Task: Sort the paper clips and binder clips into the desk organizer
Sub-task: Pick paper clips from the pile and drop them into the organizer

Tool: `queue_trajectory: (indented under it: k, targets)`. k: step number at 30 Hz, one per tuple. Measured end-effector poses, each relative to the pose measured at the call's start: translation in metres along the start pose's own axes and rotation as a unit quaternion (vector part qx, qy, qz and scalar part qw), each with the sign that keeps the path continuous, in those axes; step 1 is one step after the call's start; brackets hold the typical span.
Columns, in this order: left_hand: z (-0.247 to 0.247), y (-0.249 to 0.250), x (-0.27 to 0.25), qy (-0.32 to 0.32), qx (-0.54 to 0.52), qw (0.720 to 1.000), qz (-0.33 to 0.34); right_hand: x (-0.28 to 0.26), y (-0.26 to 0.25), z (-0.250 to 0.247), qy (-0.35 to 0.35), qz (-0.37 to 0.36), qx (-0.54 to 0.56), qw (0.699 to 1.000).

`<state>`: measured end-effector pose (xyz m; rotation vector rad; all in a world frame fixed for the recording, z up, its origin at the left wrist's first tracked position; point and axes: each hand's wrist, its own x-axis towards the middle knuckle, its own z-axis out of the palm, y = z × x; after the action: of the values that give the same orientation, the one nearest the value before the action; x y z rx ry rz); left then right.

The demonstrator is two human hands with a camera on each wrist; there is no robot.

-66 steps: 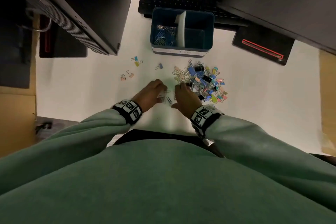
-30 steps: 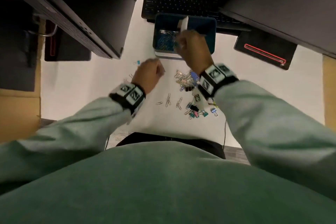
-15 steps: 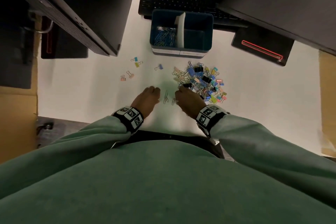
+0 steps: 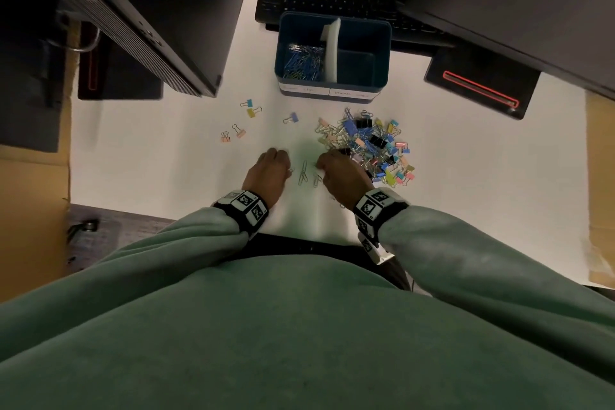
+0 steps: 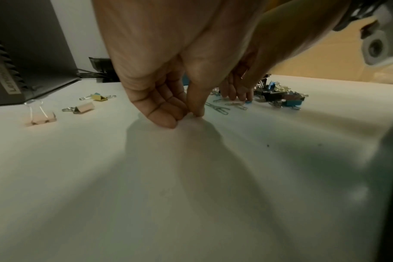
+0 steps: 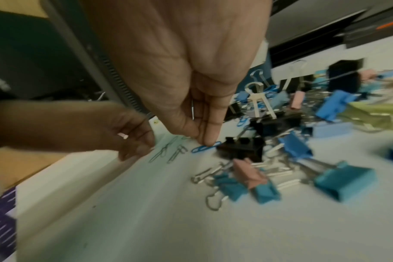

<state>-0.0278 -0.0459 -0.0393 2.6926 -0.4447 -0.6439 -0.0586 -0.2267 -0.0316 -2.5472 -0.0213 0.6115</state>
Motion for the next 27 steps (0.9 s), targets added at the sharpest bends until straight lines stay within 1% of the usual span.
queue_trajectory:
  k: [5, 9, 12, 15, 19, 21, 23, 25, 27]
  targets:
    - [0.0, 0.02, 0.009, -0.008, -0.053, 0.998, -0.04, -0.001, -0.018, 0.008, -0.017, 0.007, -0.053, 0.998]
    - [0.006, 0.031, 0.007, -0.031, -0.048, 0.997, -0.059, 0.0, -0.021, 0.013, -0.02, 0.023, -0.065, 0.997]
    - [0.008, 0.031, 0.007, -0.028, -0.047, 0.997, -0.058, 0.001, -0.018, 0.011, -0.015, 0.015, -0.058, 0.998]
    - [0.006, 0.031, 0.009, -0.028, -0.045, 0.997, -0.057, 0.001, -0.01, 0.006, -0.007, 0.03, -0.052, 0.998]
    - [0.006, 0.031, 0.009, -0.025, -0.047, 0.998, -0.045, 0.0, -0.005, 0.006, 0.013, 0.025, -0.016, 0.999]
    - [0.007, 0.03, 0.009, -0.022, -0.046, 0.998, -0.036, 0.0, -0.006, 0.005, 0.028, 0.028, -0.033, 0.999]
    - [0.007, 0.028, 0.009, -0.018, -0.043, 0.998, -0.03, -0.001, -0.008, 0.003, 0.036, 0.04, -0.074, 0.996]
    - [0.008, 0.026, 0.008, -0.016, -0.031, 0.999, -0.027, -0.002, -0.009, 0.001, 0.027, 0.051, -0.112, 0.992]
    - [0.008, 0.024, 0.008, -0.017, -0.018, 0.999, -0.031, -0.003, -0.011, 0.0, 0.012, 0.058, -0.128, 0.99]
